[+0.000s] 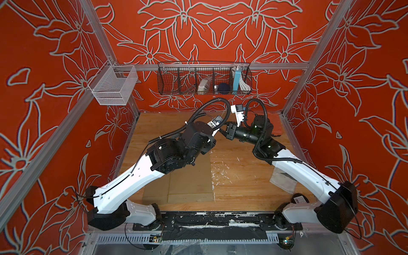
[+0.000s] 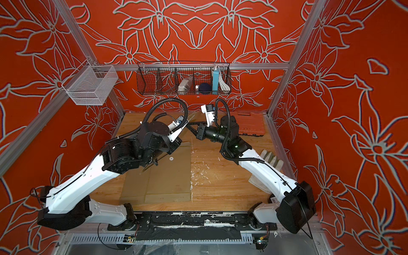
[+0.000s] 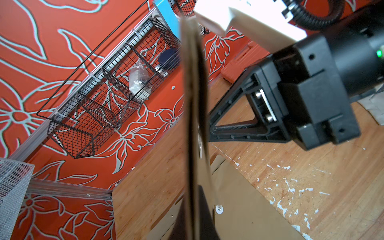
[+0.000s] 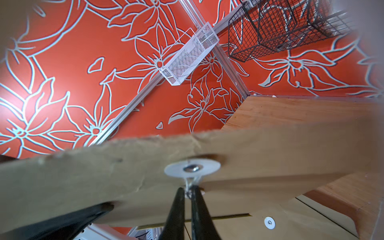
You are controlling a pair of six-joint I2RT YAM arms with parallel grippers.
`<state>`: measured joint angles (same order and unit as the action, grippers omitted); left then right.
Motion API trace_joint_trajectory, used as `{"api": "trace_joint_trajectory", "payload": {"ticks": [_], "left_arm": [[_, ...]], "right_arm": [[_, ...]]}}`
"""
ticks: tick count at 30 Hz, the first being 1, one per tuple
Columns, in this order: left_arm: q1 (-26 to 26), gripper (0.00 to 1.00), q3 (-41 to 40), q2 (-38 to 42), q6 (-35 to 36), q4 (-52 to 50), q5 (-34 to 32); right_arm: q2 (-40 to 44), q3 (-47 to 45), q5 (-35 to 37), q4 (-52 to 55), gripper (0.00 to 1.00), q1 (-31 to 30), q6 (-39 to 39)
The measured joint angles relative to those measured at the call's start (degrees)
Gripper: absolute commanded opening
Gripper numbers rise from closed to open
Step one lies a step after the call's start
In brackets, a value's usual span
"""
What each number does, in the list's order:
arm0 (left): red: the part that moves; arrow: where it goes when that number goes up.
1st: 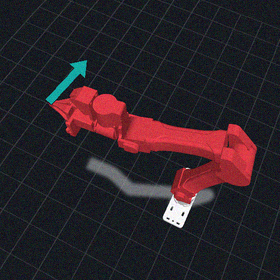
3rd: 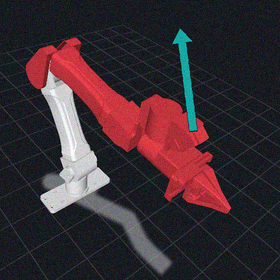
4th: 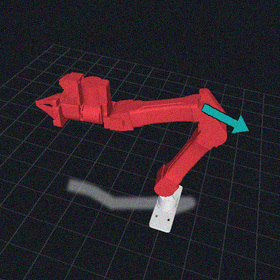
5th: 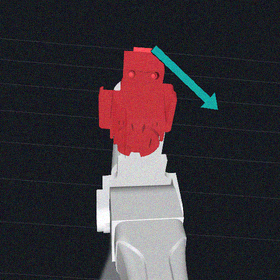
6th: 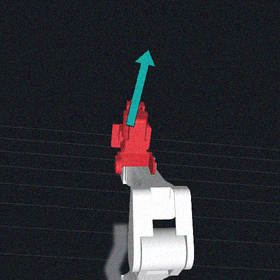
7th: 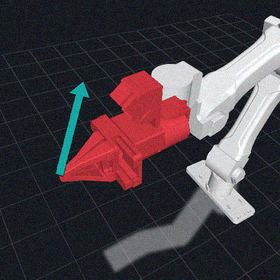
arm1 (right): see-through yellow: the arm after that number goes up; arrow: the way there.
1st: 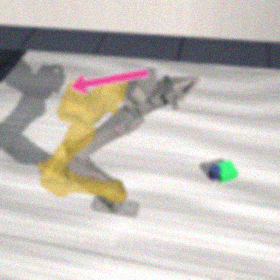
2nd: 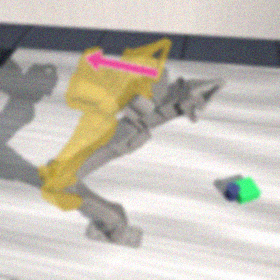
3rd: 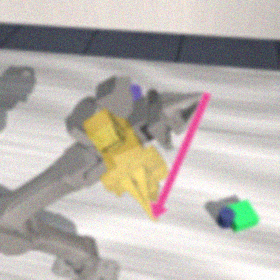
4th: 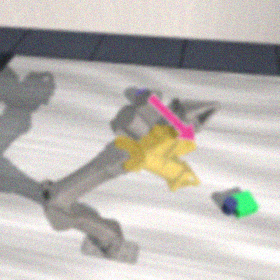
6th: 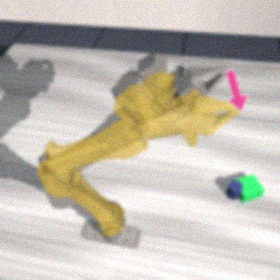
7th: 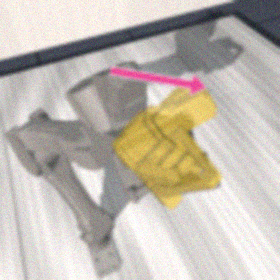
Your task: Open the file bag
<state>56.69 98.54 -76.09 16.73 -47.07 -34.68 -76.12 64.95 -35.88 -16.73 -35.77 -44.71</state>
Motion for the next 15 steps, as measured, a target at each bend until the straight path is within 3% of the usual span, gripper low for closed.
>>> {"api": "trace_joint_trajectory", "payload": {"ticks": [15], "left_arm": [[0.0,0.0,-1.01,0.02,1.31,0.04,-1.44]], "right_arm": [[4.63,0.02,3.74,9.22,0.0,0.0,5.64]]}}
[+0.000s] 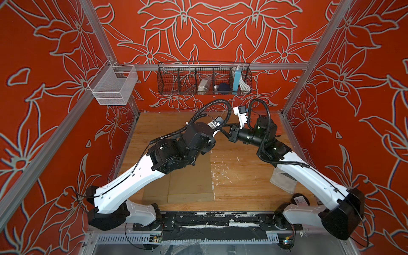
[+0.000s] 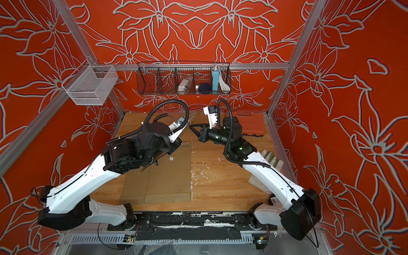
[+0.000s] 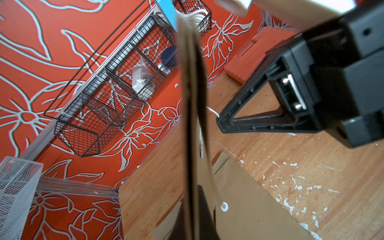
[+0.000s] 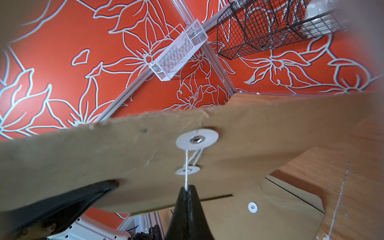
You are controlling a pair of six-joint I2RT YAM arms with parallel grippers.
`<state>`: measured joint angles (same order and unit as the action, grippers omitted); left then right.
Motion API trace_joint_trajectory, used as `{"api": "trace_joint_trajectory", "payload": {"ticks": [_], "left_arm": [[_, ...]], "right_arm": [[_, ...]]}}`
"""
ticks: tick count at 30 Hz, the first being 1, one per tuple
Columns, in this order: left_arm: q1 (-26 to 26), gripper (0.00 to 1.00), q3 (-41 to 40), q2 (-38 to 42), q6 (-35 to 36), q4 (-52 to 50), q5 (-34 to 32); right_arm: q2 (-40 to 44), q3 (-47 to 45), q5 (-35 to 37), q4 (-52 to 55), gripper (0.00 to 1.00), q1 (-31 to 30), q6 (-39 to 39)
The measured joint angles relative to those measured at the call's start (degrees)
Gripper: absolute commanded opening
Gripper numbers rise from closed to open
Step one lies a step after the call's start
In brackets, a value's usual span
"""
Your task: Open the file bag
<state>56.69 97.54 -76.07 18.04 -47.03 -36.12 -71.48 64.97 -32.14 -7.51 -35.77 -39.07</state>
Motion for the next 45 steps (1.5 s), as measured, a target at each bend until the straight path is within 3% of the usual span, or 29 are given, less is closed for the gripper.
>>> {"api": "trace_joint_trajectory", "payload": {"ticks": [15,27,40,45], "left_arm": [[0.04,0.0,-3.43,0.96,-4.59,-0.7,4.11],[0.07,0.0,-7.21,6.05,-11.19,-0.44,10.93],[-0.22,0.0,-18.32,14.49,-21.75,9.68,23.5],[-3.06,0.0,-22.23,14.75,-26.86,15.67,30.12]], "right_arm": [[2.71,3.96,1.25,10.67,0.0,0.0,10.21],[7.13,7.91,12.04,23.26,0.0,0.0,19.85],[8.48,8.0,15.76,31.3,0.0,0.0,25.22],[10.12,8.48,17.03,34.14,0.0,0.0,27.06]]}}
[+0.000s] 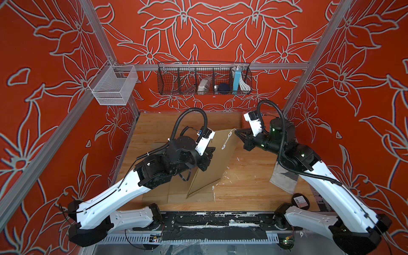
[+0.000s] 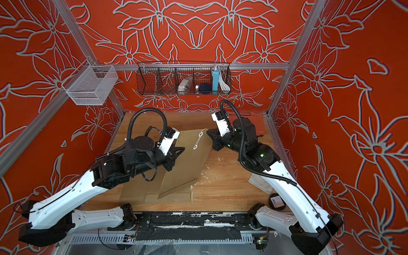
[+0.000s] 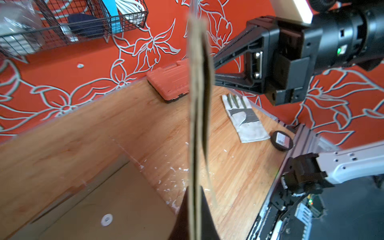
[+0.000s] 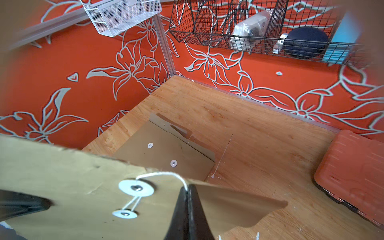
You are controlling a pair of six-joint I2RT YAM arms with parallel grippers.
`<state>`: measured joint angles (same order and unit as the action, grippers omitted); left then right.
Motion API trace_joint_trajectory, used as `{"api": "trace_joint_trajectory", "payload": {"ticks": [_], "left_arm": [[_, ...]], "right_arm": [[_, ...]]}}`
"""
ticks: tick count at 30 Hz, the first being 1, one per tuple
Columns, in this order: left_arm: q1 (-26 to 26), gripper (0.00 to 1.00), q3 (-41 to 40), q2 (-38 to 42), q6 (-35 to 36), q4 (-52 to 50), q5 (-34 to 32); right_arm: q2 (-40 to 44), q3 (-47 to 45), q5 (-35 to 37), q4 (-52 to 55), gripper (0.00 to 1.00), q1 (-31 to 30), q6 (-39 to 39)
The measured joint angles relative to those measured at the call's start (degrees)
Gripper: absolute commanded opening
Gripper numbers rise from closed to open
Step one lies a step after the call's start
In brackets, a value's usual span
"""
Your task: Open the file bag
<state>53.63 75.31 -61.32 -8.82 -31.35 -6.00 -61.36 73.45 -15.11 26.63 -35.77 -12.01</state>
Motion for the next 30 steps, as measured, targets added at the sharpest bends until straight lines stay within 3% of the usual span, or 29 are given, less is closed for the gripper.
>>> {"api": "trace_joint_trajectory", "payload": {"ticks": [10,24,30], "left_arm": [[-4.44,0.0,-2.03,-0.83,-4.28,5.14,7.54],[-4.9,0.0,-2.6,-0.85,-3.65,6.32,7.93],[-4.9,0.0,-2.56,-0.85,-2.95,6.16,6.47]], "right_arm": [[1.25,0.15,4.2,4.76,0.0,0.0,1.42],[-0.35,2.25,10.84,10.75,0.0,0.0,0.94],[-0.42,2.23,10.58,11.45,0.0,0.0,0.94]]}}
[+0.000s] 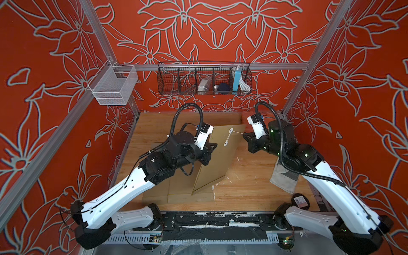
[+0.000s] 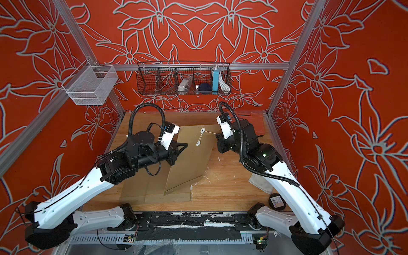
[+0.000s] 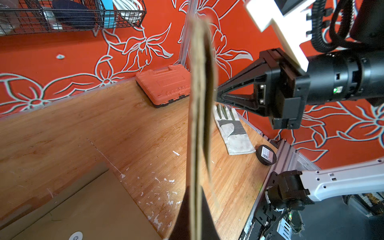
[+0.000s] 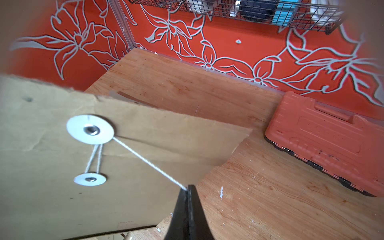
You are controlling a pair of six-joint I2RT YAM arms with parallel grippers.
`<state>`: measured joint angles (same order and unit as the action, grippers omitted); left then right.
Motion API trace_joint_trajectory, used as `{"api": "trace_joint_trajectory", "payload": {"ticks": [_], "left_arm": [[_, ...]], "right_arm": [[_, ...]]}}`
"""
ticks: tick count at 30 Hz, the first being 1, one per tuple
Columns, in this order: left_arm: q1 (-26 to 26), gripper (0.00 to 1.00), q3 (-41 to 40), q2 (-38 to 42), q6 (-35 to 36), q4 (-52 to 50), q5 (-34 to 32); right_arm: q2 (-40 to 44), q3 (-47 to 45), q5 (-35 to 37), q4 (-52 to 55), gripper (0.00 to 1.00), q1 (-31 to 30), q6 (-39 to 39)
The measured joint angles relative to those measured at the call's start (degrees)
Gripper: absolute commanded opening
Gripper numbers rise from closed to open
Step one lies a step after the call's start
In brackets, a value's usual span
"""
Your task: Open the file bag
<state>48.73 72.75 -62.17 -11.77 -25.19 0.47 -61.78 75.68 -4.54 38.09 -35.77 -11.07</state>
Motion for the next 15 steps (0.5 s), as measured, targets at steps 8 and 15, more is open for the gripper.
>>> {"api": "trace_joint_trajectory", "payload": {"ticks": [8,15], "left_arm": [[0.0,0.0,0.0,0.55,-0.02,0.04,-1.31],[0.0,0.0,0.0,1.05,0.02,0.04,-2.14]], "right_arm": [[0.04,-1.05,-4.81,-0.63,0.0,0.0,0.15],[0.0,-3.85,-10.21,-2.05,0.0,0.0,0.31]]}}
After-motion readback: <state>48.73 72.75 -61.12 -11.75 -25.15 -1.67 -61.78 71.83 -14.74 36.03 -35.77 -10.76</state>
